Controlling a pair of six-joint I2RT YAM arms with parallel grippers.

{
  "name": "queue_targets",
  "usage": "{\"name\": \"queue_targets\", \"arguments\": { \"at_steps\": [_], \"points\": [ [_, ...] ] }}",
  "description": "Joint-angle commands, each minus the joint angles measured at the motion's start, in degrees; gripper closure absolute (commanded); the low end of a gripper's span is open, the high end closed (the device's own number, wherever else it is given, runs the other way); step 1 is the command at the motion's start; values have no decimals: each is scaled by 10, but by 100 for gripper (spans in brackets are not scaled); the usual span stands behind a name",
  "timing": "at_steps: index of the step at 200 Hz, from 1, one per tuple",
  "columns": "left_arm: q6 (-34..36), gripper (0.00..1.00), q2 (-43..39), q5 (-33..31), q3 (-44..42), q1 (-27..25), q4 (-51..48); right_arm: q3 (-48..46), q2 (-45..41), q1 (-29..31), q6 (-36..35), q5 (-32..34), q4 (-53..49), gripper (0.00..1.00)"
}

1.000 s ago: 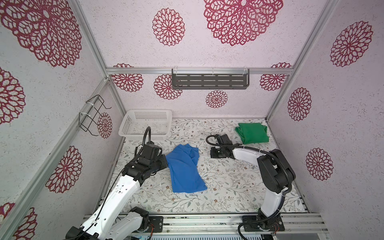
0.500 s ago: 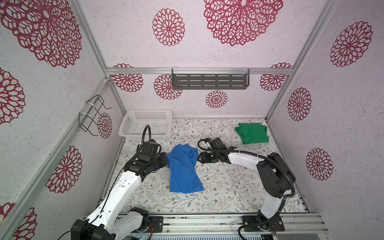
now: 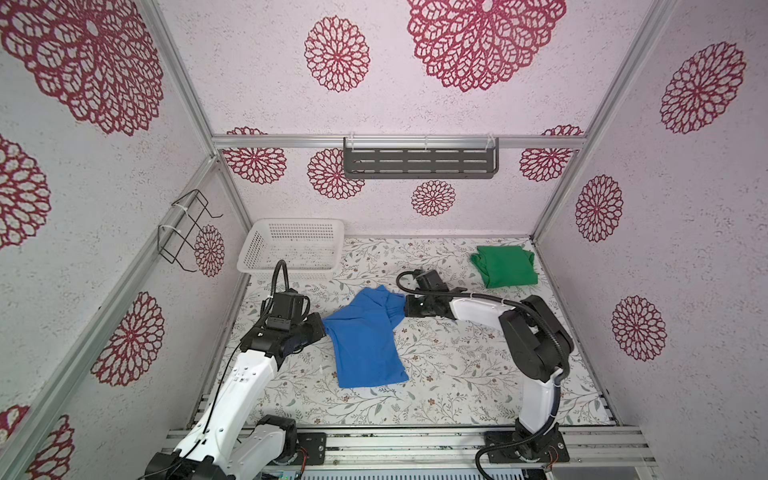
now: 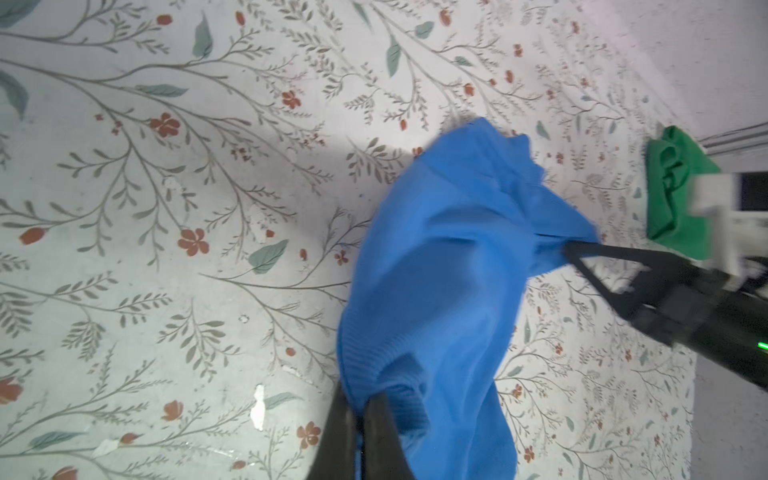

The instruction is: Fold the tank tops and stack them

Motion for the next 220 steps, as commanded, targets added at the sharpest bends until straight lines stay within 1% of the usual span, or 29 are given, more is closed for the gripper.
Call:
{"name": "queue_targets", "arguments": {
  "at_steps": [1, 13, 14, 17, 24, 33, 46, 63, 74, 80, 99, 114, 126, 132, 137, 146, 151, 157, 163, 172, 183, 198, 220],
  "points": [
    [29, 96, 34, -14, 15, 11, 29, 0, -102, -27, -39, 59, -46, 100],
    [33, 68, 63, -17, 32, 13, 34, 0, -130, -26, -44, 46, -58, 100],
    [33, 64, 63, -16, 34, 13, 34, 0, -132, -26, -43, 45, -60, 100],
    [32, 59, 70, -15, 40, 12, 34, 0, -138, -25, -43, 39, -61, 100],
    [30, 51, 85, -9, 58, 12, 28, 0, -149, -23, -44, 27, -65, 100],
    [26, 48, 95, 2, 79, 4, 28, 1, -160, -19, -44, 19, -71, 100],
    [16, 49, 96, -8, 108, -27, 23, 0, -173, -15, -43, 11, -77, 100],
    [-9, 59, 94, -6, 140, -87, 30, -9, -188, -11, -30, -10, -66, 100],
    [-37, 67, 101, 11, 146, -131, 62, -15, -192, -10, -21, -25, -52, 100],
    [-51, 70, 109, 17, 146, -163, 81, -16, -193, -10, -16, -28, -46, 100],
    [-78, 76, 161, 17, 155, -256, 97, -10, -188, -10, -8, -10, -51, 100],
    [-95, 79, 203, 8, 152, -315, 112, -11, -191, -12, 2, 4, -48, 100],
    [-111, 78, 238, 10, 144, -351, 140, -10, -191, -13, 7, 11, -48, 100],
    [-115, 74, 257, 16, 144, -365, 151, -9, -190, -14, 8, 14, -49, 100],
    [-117, 68, 274, 18, 148, -376, 154, -8, -190, -14, 7, 18, -50, 100],
    [-115, 50, 302, 11, 161, -396, 153, -7, -188, -15, 8, 18, -53, 100],
    [-110, 42, 318, 9, 171, -405, 149, -7, -188, -15, 9, 17, -52, 100],
    [-105, 36, 336, 5, 182, -412, 140, -8, -189, -15, 9, 17, -52, 100],
    [-100, 33, 353, -1, 198, -419, 128, -9, -191, -16, 9, 16, -50, 100],
    [-90, 32, 377, -16, 222, -427, 104, -11, -193, -16, 11, 16, -49, 100],
    [-73, 35, 411, -45, 256, -437, 58, -14, -198, -16, 10, 18, -48, 100],
    [-51, 44, 451, -66, 296, -448, 9, -16, -207, -18, 9, 20, -48, 100],
    [-43, 59, 484, -42, 314, -458, 10, -17, -214, -24, 6, 20, -52, 100]
  ]
}}
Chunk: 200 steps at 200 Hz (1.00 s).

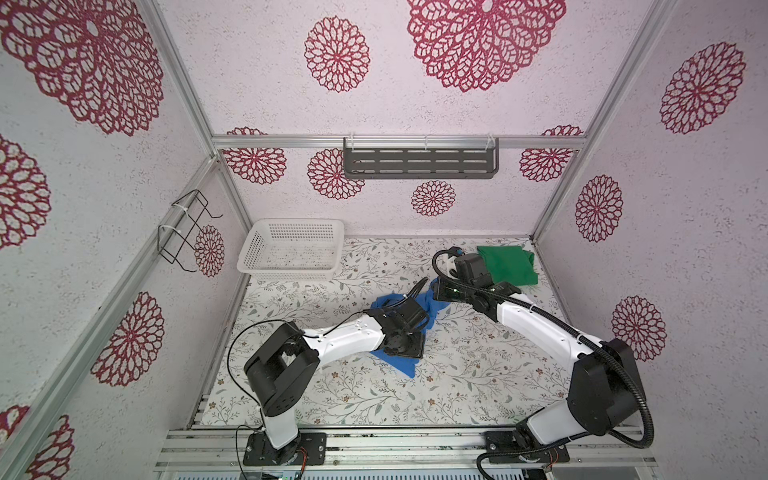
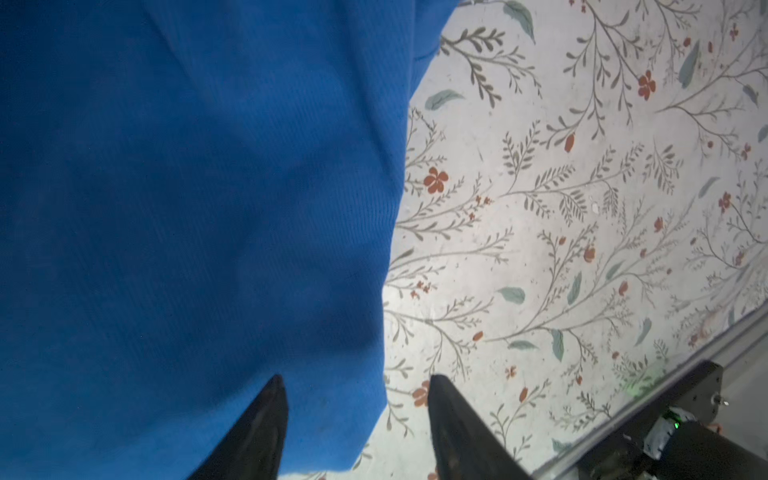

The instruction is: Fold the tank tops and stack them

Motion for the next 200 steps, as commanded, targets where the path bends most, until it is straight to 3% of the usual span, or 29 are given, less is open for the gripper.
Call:
{"name": "queue_targets", "arguments": {
  "at_steps": [1, 40, 57, 73, 113, 162, 200],
  "points": [
    [24, 59, 30, -8, 22, -14, -40, 2, -38, -6, 5, 10, 9, 100],
    [43, 83, 55, -24, 50, -17, -105, -1, -46, -18, 1, 8, 6, 100],
    [50, 100, 72, -42, 50, -15, -121, -1, -50, -23, 0, 4, 6, 100],
    [53, 100, 66, -49, 41, -5, -128, -1, -55, -30, -2, 2, 4, 100],
    [48, 100, -106, -46, -25, 58, -105, -2, -73, -55, -22, 10, -19, 100],
    [51, 100, -383, 12, -104, 225, -98, -18, -101, -104, -48, 22, -47, 100],
    [72, 100, -453, 47, -125, 341, -124, -10, -112, -133, -74, 15, -80, 100]
  ]
}}
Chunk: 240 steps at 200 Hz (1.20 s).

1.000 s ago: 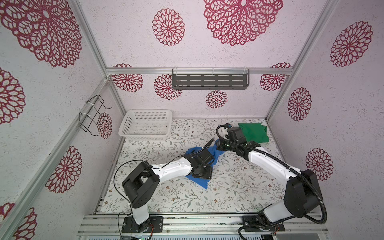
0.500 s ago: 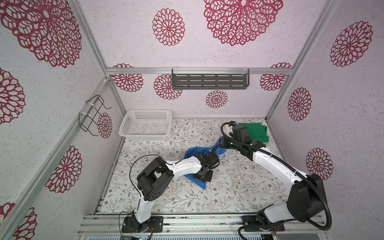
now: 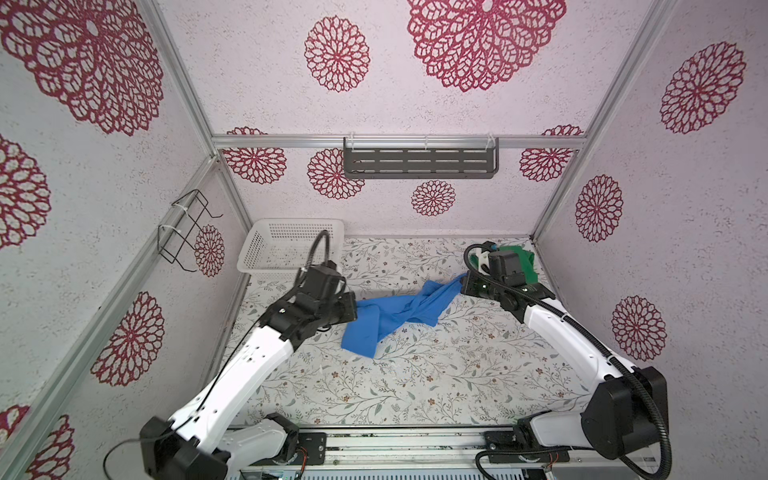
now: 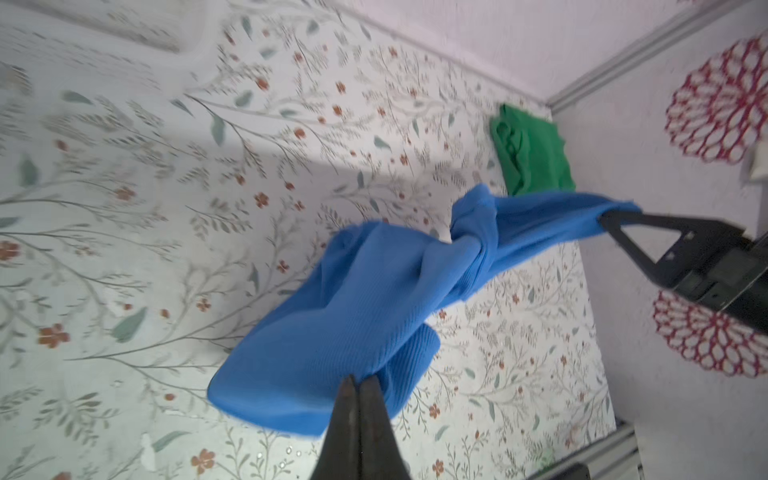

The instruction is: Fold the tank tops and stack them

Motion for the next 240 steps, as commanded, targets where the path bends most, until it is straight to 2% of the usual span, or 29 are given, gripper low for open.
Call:
{"name": "queue_targets", "arguments": {
  "at_steps": [1, 42, 75, 84, 95, 104, 123, 139, 160, 178, 197, 207, 221, 240],
  "points": [
    [21, 100, -4, 40, -26, 44, -24, 13, -25, -13, -34, 11, -25, 100],
    [17, 100, -6, 119, -81, 120, 35, 27, -38, -49, -63, 29, -61, 100],
    [0, 100, 54, 164, -119, 130, 102, 26, 12, -95, -86, 22, -82, 100],
    [-5, 100, 70, 176, -124, 130, 118, 35, 32, -98, -87, 38, -102, 87],
    [-9, 100, 87, 182, -126, 130, 135, 41, 40, -92, -83, 53, -117, 65],
    [-10, 100, 99, 184, -127, 130, 150, 33, 30, -79, -74, 51, -110, 53],
    [-6, 100, 134, 182, -125, 130, 181, 20, 11, -23, -48, 44, -98, 42],
    [1, 100, 175, 189, -106, 130, 185, 10, 11, 54, -20, 34, -87, 41],
    [11, 82, 226, 194, -87, 133, 199, -15, 29, 161, 34, -9, -32, 48],
    [19, 48, 245, 193, -71, 141, 198, -21, 66, 251, 70, -10, 2, 56],
    [36, 22, 224, 167, -59, 148, 169, -19, 103, 325, 102, 12, 31, 62],
    [46, 17, 201, 145, -58, 157, 144, -19, 121, 353, 121, 15, 51, 65],
    [56, 15, 162, 106, -68, 173, 105, -13, 152, 387, 141, 21, 77, 68],
    [63, 18, 118, 19, -99, 178, 56, 3, 199, 416, 161, 32, 100, 70]
  ]
}}
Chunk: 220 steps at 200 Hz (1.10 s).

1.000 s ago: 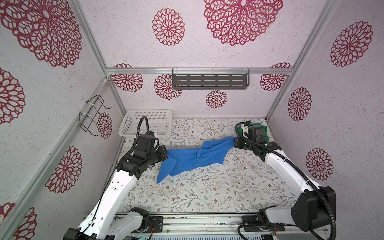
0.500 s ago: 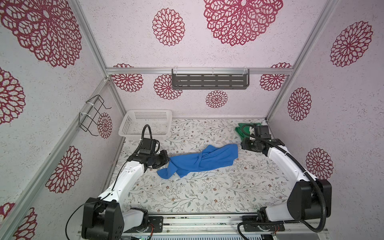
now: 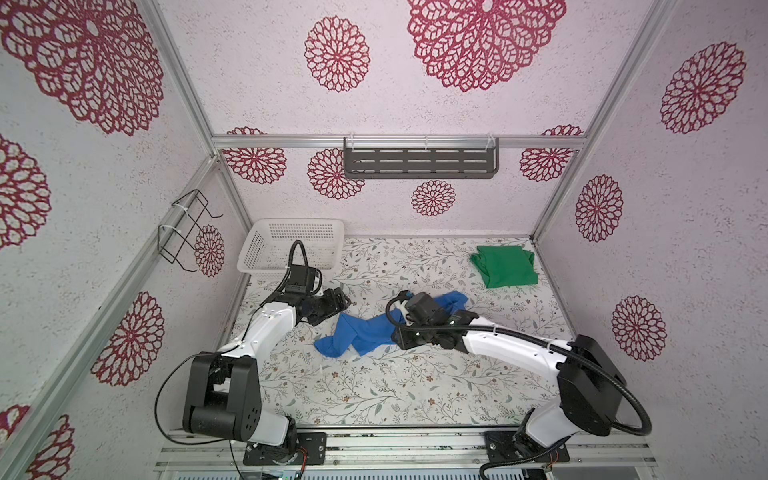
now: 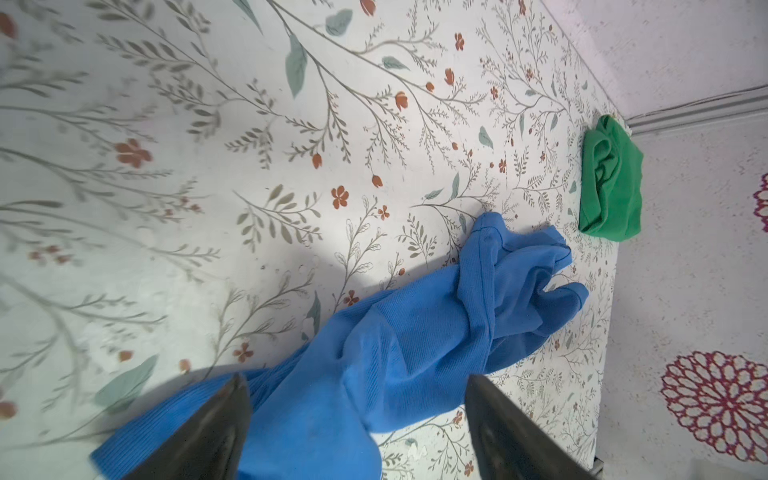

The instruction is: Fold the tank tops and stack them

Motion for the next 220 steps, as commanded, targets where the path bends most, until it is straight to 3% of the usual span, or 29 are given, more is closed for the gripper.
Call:
{"name": "queue_targets", "arguments": {
  "at_steps": [1, 23, 46, 68, 84, 98, 126, 189, 220],
  "points": [
    [29, 19, -62, -108, -26, 12, -73, 20, 36, 27, 57, 24, 53, 70],
    [16, 35, -78, -133, -91, 16, -70, 15, 62, 32, 91, 25, 96, 70],
    [-17, 56, -69, -116, -138, 16, -26, 11, 64, 32, 99, 32, 107, 70],
    [-49, 57, -49, -111, -173, 17, 23, 14, 61, 33, 93, 41, 89, 68],
    [-69, 48, -28, -103, -196, 13, 58, 18, 65, 40, 94, 49, 86, 66],
    [-76, 48, -14, -100, -212, 9, 82, 33, 78, 52, 91, 59, 77, 63],
    [-97, 64, 7, -80, -237, -3, 138, 78, 119, 74, 79, 83, 55, 60],
    [-95, 100, 29, -99, -234, -11, 146, 160, 198, 91, 48, 136, 3, 56],
    [-87, 100, 9, -114, -222, -11, 121, 185, 237, 92, 36, 157, -29, 58]
  ]
}}
